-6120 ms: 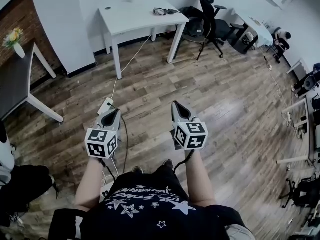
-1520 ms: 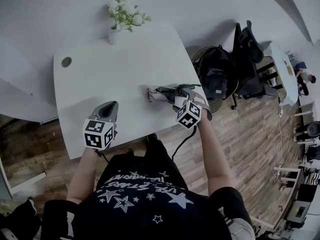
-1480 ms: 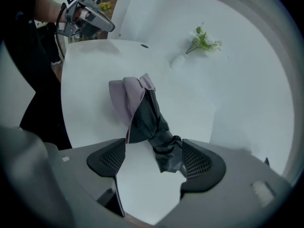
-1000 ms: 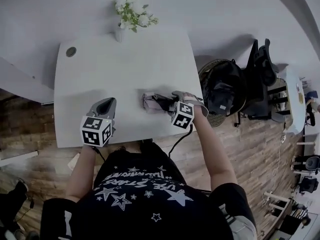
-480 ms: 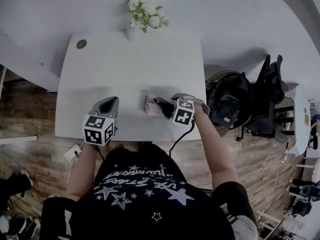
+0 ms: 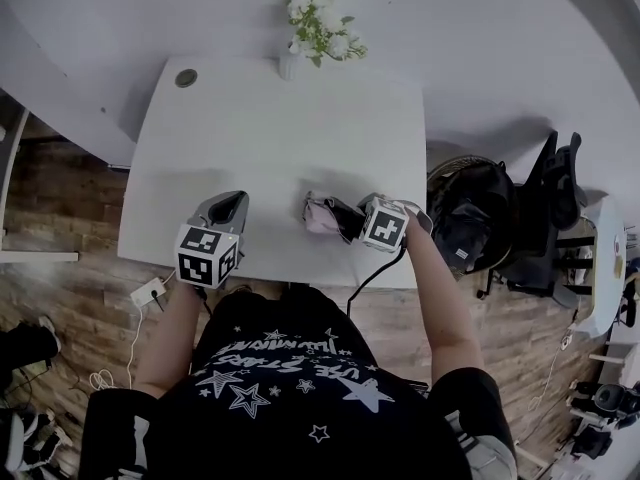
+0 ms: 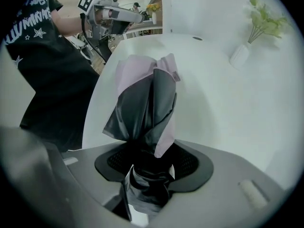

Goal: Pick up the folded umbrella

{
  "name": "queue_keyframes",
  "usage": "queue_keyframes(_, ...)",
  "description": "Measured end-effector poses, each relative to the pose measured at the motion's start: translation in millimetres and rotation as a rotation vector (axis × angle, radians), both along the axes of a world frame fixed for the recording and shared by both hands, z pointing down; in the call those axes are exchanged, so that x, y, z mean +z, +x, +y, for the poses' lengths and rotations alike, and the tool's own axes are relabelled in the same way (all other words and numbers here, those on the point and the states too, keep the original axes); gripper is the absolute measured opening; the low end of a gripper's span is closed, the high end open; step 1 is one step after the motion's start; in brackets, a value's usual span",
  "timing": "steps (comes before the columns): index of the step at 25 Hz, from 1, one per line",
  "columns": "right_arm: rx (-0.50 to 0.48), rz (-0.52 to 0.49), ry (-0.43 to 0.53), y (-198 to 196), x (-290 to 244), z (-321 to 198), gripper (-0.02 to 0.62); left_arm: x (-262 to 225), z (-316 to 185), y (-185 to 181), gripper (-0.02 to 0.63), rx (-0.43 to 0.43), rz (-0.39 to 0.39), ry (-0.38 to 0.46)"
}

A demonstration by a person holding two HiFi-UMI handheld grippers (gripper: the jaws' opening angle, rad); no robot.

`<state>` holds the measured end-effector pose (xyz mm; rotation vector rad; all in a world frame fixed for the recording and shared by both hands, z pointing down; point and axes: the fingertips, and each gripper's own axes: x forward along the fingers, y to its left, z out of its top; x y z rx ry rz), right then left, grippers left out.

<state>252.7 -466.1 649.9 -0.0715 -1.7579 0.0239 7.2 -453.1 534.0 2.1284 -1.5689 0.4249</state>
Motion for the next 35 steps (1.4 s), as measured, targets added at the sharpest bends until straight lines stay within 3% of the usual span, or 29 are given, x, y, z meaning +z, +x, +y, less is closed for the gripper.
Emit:
queue_keyframes(10,0.023,0.005,0.097,-0.8,-0.1,0.0,0.224,1.5,2.0,-9.6,0.003,0.021,0.007,-0.002)
queue_keyframes(20,0.173,-0.052,0.168,-13.1,-22.3,1.6,0.224,-7.0,7.7,-18.1,0.003,0.074,0.016,0.021)
queue_keyframes(26,0.332,-0.148,0.220,-23.6,-46.4,3.2,0.225,-13.1,11.3,-23.9,0.003,0.118,0.026,0.044)
queue_keyframes(35,0.644,-0.345,0.318,-47.6,-90.1,13.1,0.225,-23.6,16.1,-34.0,0.003,0.215,0.037,0.072)
